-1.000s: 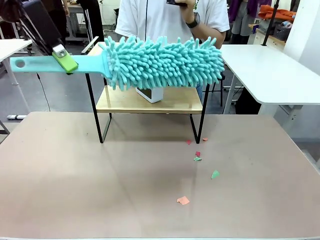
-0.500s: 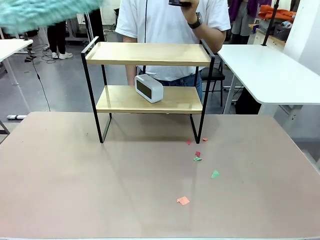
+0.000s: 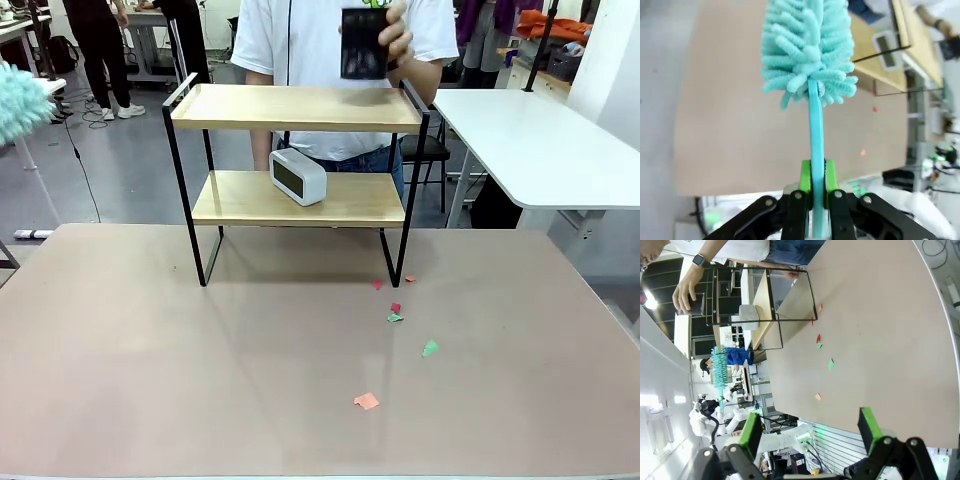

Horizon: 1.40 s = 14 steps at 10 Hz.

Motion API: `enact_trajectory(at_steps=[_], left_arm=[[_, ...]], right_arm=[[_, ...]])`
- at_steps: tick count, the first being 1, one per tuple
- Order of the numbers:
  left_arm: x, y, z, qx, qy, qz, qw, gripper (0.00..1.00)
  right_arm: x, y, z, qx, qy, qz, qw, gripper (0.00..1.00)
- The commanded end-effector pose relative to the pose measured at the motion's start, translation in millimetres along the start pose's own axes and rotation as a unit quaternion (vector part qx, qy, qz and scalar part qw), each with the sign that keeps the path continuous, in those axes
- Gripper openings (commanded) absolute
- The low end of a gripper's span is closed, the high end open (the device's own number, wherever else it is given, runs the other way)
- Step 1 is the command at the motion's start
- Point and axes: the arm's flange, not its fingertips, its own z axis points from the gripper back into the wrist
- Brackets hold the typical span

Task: Clean the shelf.
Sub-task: Clean the remaining tier of the Shelf with the Duster once objects are removed, then hand the Duster back to the human.

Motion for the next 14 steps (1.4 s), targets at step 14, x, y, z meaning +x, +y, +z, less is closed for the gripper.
enact_trajectory(at_steps=[14], left_arm=[[-36.7,15.8,-78.7,0.041,0.068,0.058,0.995,0.12]], right_arm=[[-0.6,-0.5,1.4,0.0,0.003,0.014,1.0,1.0]])
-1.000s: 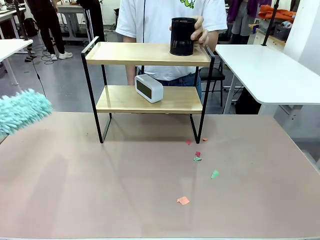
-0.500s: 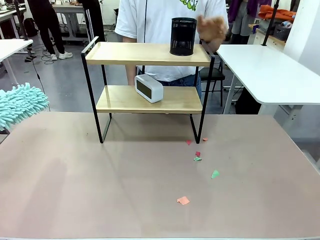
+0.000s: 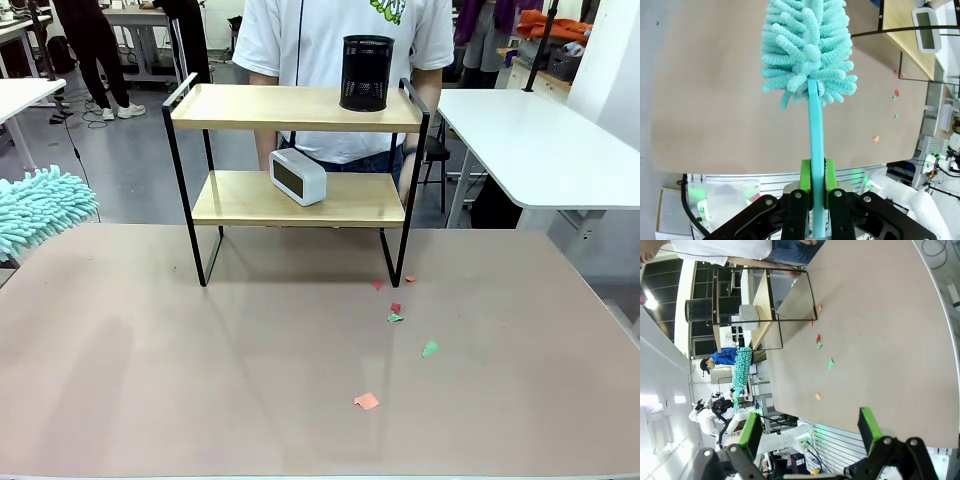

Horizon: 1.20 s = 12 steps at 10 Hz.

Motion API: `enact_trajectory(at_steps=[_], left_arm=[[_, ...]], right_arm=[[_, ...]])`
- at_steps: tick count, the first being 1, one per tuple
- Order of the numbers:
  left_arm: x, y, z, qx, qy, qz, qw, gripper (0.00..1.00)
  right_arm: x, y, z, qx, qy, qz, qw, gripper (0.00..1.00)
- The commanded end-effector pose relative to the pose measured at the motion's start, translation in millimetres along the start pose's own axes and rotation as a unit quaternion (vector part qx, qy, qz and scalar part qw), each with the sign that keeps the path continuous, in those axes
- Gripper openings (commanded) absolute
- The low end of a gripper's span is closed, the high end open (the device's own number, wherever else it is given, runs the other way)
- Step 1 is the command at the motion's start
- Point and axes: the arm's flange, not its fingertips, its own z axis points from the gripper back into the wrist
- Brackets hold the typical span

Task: Clean the shelf.
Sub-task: Hand the Duster back to the human.

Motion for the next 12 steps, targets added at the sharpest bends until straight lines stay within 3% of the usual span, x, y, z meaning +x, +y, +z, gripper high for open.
enact_trajectory(at_steps=[1,2,4,5,6,7,9,11,12], left_arm=[[0.5,1.1,1.7,0.009,-0.004,-0.002,1.0,0.12],[0.0,0.0,0.0,0.0,0.0,0.0,1.0,0.12],[15.2,-41.4,68.5,-0.108,-0.046,-0.109,0.987,0.12],[19.5,-58.8,95.9,-0.136,-0.057,-0.146,0.978,0.12],[23.9,-78.7,108.9,-0.166,-0.048,-0.176,0.969,0.12],[21.7,-98.8,110.7,-0.192,-0.021,-0.221,0.956,0.12],[8.5,-145.3,101.6,-0.256,0.082,-0.34,0.901,0.12],[-7.2,-194.9,66.9,-0.264,0.235,-0.466,0.811,0.12],[-11.0,-206.4,46.1,-0.236,0.298,-0.499,0.779,0.12]], right_arm=[[-0.6,-0.5,1.4,0.0,0.003,0.013,1.0,1.0],[0.0,0.0,0.0,0.0,0.0,0.0,1.0,1.0],[10.7,71.7,-10.2,0.044,0.004,0.077,0.996,1.0],[13.2,103.6,-24.6,0.084,0.018,0.087,0.993,1.0],[1.7,130.7,-50.5,0.071,0.0,0.072,0.995,1.0],[-12.5,144.6,-68.5,0.097,0.057,0.089,0.99,1.0],[-33.7,158.5,-96.4,0.132,0.119,0.114,0.977,1.0],[-53.1,163.4,-101.6,0.156,0.186,0.132,0.961,1.0],[-37.1,166.0,-103.9,0.124,0.13,0.116,0.977,1.0]])
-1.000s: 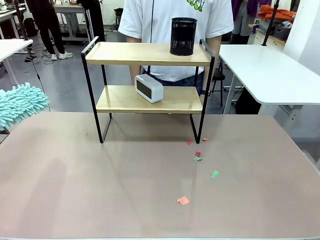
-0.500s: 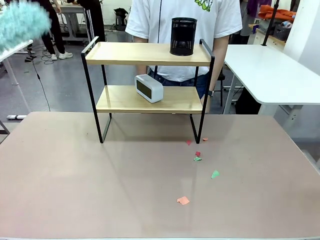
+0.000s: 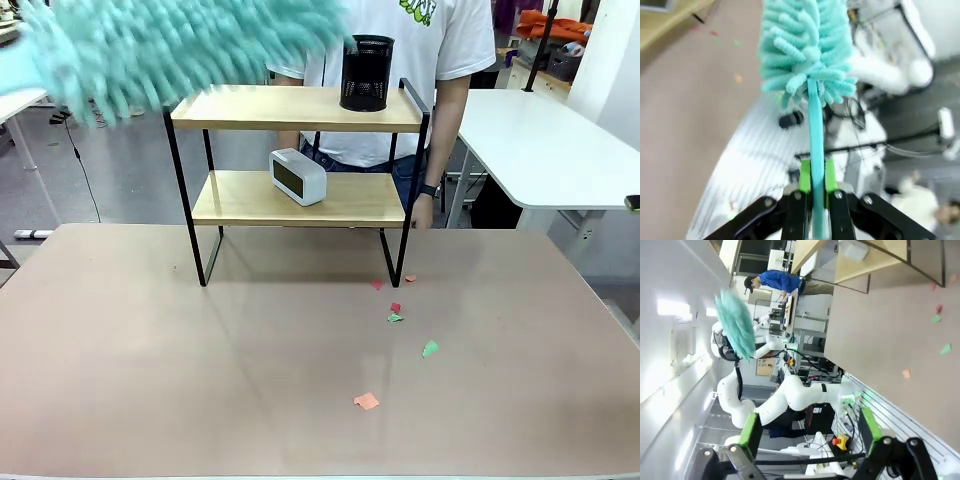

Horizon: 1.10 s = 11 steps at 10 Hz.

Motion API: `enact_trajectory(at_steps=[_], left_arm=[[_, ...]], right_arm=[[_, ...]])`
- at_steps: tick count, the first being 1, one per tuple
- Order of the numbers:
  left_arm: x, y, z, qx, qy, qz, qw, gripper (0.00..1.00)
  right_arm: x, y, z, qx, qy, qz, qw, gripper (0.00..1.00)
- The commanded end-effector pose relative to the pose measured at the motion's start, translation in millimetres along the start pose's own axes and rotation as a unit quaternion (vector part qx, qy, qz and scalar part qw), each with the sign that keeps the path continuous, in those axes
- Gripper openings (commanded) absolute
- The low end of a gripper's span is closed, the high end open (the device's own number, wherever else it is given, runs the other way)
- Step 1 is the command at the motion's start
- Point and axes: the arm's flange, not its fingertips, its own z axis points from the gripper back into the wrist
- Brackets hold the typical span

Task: Clean the shelf.
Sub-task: Hand the Duster back to the human.

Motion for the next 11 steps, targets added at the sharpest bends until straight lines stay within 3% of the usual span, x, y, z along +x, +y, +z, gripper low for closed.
enact_trajectory(at_steps=[1,2,3,4,5,6,8,9,11], left_arm=[[6.5,27.9,5.1,0.032,0.158,-0.021,0.987,0.12],[0.0,0.0,0.0,0.0,0.0,0.0,1.0,0.12],[0.0,0.0,0.0,0.0,0.0,0.0,1.0,0.12],[10.4,17.8,-20.3,-0.014,0.087,0.005,0.996,0.12],[19.3,20.0,-40.9,-0.124,0.178,-0.063,0.974,0.12],[29.2,22.1,-53.8,-0.18,0.245,-0.092,0.948,0.12],[34.9,31.7,-69.8,-0.232,0.309,-0.122,0.914,0.12],[39.8,35.9,-80.4,-0.213,0.323,-0.116,0.915,0.12],[52.2,51.7,-97.7,-0.191,0.353,-0.086,0.912,0.12]], right_arm=[[9.1,-0.5,8.6,-0.019,-0.032,-0.003,0.999,1.0],[9.1,-0.5,8.6,-0.019,-0.032,-0.003,0.999,1.0],[9.1,-0.5,8.6,-0.019,-0.032,-0.003,0.999,1.0],[2.3,-2.5,9.0,-0.009,-0.018,-0.005,1.0,1.0],[18.4,-1.3,-20.7,-0.004,0.018,0.02,1.0,1.0],[31.9,7.3,-46.1,0.008,0.048,0.055,0.997,1.0],[48.0,10.9,-96.1,0.022,0.11,0.065,0.992,1.0],[43.5,11.1,-124.2,0.02,0.142,0.069,0.987,1.0],[26.2,23.4,-163.0,0.03,0.161,0.068,0.984,1.0]])
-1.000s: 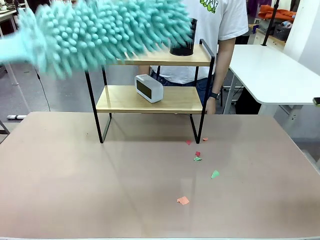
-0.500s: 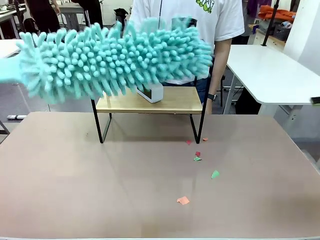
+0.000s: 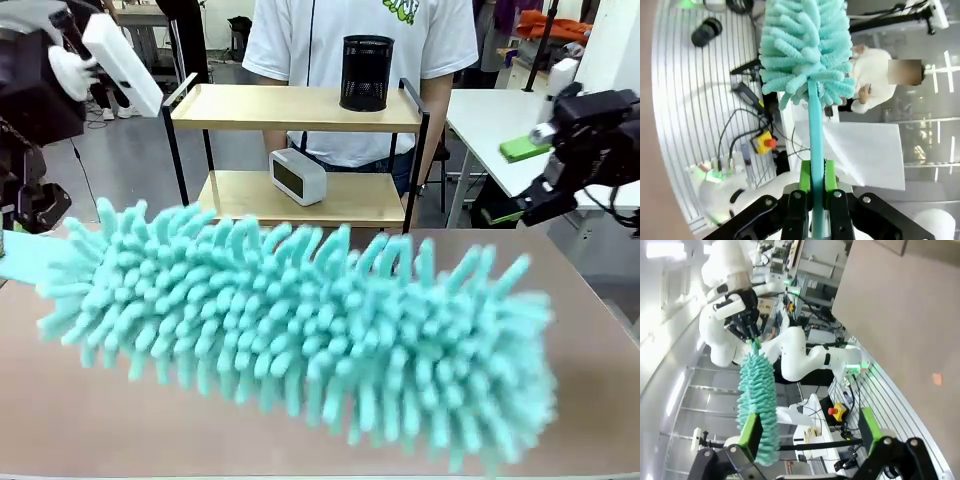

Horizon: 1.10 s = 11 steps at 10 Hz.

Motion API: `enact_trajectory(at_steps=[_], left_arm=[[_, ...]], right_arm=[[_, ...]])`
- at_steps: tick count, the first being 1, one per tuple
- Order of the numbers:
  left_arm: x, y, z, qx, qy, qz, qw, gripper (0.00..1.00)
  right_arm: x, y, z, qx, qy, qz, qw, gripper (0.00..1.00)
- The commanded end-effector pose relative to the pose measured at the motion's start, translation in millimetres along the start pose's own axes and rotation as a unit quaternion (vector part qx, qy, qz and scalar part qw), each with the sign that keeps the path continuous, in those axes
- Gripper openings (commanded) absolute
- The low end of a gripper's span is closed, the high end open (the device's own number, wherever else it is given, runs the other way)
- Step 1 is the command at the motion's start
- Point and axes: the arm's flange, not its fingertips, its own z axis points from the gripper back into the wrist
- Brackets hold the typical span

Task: Clean the shelf.
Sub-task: Hand the Duster back to the human.

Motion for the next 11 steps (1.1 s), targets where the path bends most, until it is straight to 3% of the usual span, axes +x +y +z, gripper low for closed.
enact_trajectory(at_steps=[1,4,6,7,8,9,10,11], left_arm=[[-19.1,-3.4,40.6,0.005,-0.001,0.037,0.999,0.12],[-10.6,35.9,56.0,0.033,0.02,0.076,0.996,0.12],[0.3,66.7,61.6,0.013,0.074,0.084,0.994,0.12],[5.7,77.7,63.3,0.032,0.055,0.098,0.993,0.12],[-3.2,68.8,67.9,0.047,0.012,0.13,0.99,0.12],[3.3,76.3,42.1,0.031,0.044,0.102,0.993,0.12],[6.4,84.9,47.4,0.037,0.04,0.115,0.992,0.12],[21.6,81.3,31.9,0.057,0.108,0.082,0.989,0.12]], right_arm=[[-5.2,13.7,-12.4,0.01,-0.016,0.007,1.0,1.0],[-26.0,11.7,-66.0,0.013,0.088,0.027,0.996,1.0],[-28.1,-3.2,-75.9,0.018,0.102,0.02,0.994,1.0],[-28.9,-8.8,-72.2,0.003,0.084,0.009,0.996,1.0],[-29.8,6.2,-76.8,0.008,0.096,0.012,0.995,1.0],[-29.8,6.2,-76.8,0.008,0.096,0.012,0.995,1.0],[-31.7,-1.9,-79.2,0.009,0.098,0.002,0.995,1.0],[-15.6,-7.9,-110.3,0.012,0.151,0.011,0.988,1.0]])
